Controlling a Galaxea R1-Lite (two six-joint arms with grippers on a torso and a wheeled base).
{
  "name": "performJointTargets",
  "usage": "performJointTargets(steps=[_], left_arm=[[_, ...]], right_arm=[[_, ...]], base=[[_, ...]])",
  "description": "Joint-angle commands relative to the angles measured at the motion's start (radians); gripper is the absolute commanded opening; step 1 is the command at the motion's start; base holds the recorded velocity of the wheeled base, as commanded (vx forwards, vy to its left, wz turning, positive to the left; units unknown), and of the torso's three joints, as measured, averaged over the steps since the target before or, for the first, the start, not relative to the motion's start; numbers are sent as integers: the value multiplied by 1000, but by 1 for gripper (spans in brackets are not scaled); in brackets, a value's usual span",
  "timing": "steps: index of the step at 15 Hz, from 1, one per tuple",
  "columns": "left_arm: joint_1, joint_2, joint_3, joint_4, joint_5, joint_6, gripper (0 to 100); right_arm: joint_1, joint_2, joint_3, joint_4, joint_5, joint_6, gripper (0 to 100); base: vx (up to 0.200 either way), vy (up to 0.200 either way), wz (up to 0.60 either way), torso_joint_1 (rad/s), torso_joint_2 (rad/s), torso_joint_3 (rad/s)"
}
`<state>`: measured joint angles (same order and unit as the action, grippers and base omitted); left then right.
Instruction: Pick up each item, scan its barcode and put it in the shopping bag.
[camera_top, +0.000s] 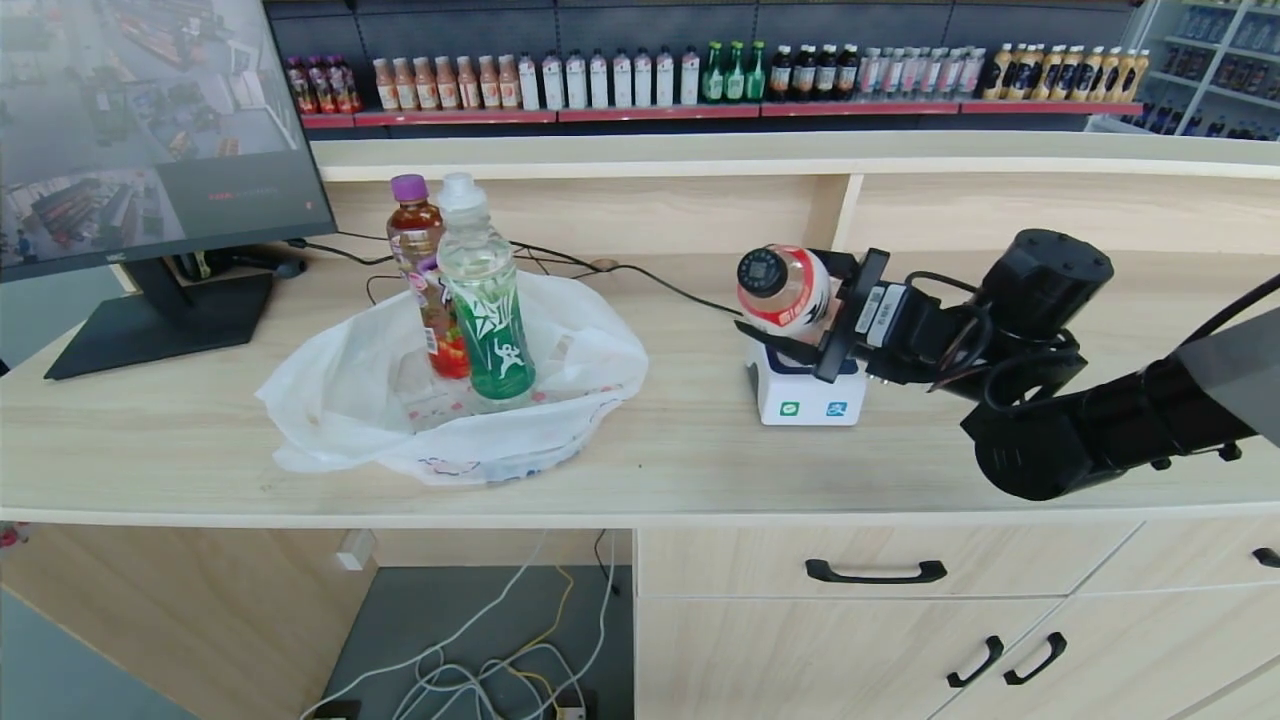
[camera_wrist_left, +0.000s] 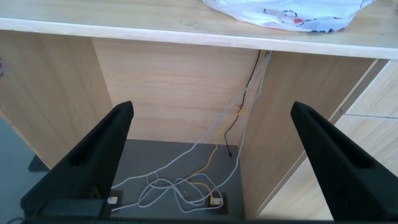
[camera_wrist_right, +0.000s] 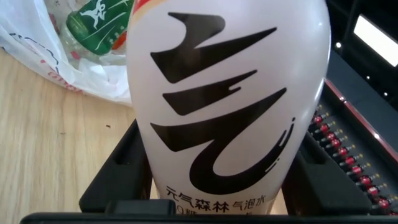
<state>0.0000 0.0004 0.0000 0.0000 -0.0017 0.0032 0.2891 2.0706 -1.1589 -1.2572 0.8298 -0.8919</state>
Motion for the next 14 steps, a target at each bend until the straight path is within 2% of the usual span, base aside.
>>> performJointTargets(steps=[1,7,14], left_arm=[[0,0,0,0,0,0,100],[0,0,0,0,0,0,100],[0,0,0,0,0,0,100]], right_arm=[[1,9,-4,-1,11,-9,0],[31,-3,5,-1,34,-48,0],[21,3,21,-2,40,-62,0]], base=[[0,0,0,0,0,0],[0,0,0,0,0,0],[0,0,0,0,0,0]])
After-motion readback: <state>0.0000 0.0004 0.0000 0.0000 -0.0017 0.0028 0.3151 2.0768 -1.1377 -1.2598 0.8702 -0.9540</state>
